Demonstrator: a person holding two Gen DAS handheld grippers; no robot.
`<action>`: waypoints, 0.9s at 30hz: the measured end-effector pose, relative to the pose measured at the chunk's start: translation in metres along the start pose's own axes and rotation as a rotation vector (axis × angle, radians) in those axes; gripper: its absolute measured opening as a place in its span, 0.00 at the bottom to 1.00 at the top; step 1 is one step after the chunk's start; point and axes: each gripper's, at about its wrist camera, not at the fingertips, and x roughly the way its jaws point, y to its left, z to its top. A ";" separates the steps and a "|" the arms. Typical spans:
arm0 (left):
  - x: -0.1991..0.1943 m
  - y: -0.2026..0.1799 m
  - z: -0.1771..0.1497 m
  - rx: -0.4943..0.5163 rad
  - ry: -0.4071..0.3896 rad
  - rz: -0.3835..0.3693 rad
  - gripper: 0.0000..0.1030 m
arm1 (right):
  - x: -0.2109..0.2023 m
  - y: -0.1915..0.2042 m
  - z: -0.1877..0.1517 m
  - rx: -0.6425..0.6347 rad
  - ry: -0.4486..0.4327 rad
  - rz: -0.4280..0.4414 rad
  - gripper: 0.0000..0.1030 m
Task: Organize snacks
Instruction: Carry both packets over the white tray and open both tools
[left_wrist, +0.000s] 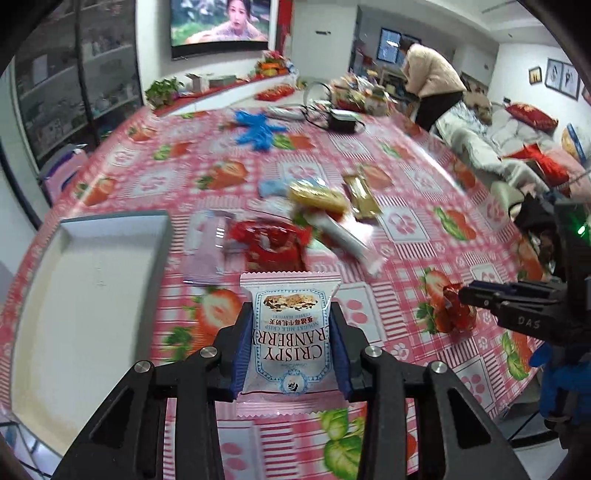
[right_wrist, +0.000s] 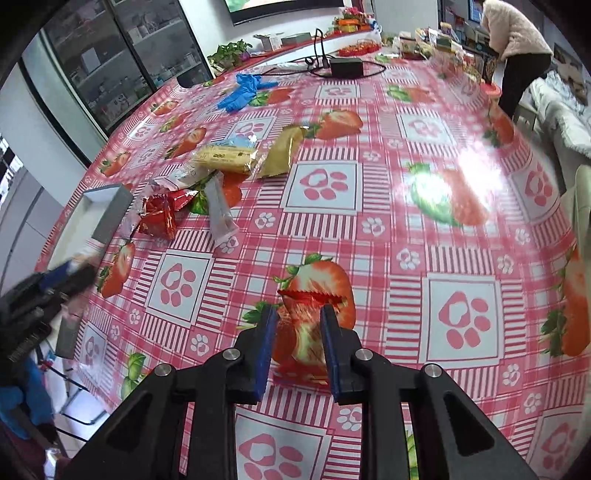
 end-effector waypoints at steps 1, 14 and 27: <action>-0.003 0.003 -0.002 -0.007 -0.002 0.002 0.40 | 0.002 0.001 0.000 -0.009 0.007 -0.014 0.26; -0.030 0.040 -0.008 -0.022 -0.019 0.050 0.40 | 0.033 -0.003 -0.004 -0.011 0.066 -0.144 0.26; -0.087 0.163 0.043 -0.126 -0.107 0.230 0.41 | -0.006 0.120 0.069 -0.126 -0.016 0.215 0.25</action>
